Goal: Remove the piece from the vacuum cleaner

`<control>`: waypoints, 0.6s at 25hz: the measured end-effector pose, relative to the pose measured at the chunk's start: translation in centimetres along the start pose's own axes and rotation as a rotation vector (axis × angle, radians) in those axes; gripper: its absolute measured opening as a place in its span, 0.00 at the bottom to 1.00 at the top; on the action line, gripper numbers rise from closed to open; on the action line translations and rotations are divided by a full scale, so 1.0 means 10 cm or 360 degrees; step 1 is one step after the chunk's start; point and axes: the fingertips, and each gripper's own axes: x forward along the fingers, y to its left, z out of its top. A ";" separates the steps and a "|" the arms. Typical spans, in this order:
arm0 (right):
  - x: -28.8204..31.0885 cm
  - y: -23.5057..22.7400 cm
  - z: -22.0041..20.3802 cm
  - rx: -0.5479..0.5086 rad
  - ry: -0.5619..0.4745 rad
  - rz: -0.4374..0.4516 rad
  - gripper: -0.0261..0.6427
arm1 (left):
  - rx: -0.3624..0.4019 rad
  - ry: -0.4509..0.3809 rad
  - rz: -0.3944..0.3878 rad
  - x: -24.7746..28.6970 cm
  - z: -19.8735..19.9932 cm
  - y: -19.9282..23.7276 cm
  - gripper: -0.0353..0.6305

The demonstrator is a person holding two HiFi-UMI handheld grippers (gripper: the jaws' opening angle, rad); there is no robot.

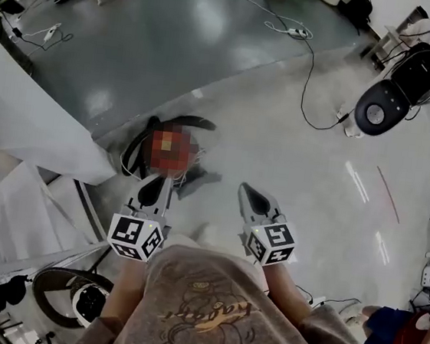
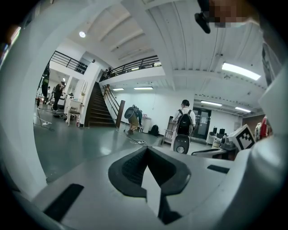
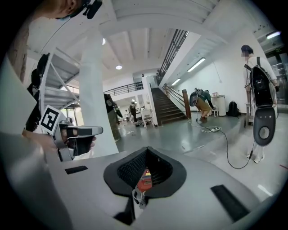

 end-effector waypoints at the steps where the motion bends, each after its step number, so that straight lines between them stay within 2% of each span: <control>1: 0.04 0.00 0.03 0.0002 -0.0018 0.0009 0.04 | 0.0001 -0.0005 -0.0001 0.03 0.02 0.02 0.06; 5: 0.20 0.05 0.09 0.0006 -0.0066 0.0025 0.04 | 0.0000 -0.0024 -0.0008 0.09 0.08 0.13 0.06; 15: 0.28 0.01 0.29 0.0054 -0.0156 -0.0064 0.04 | -0.0008 -0.0020 -0.0074 0.18 0.23 0.26 0.06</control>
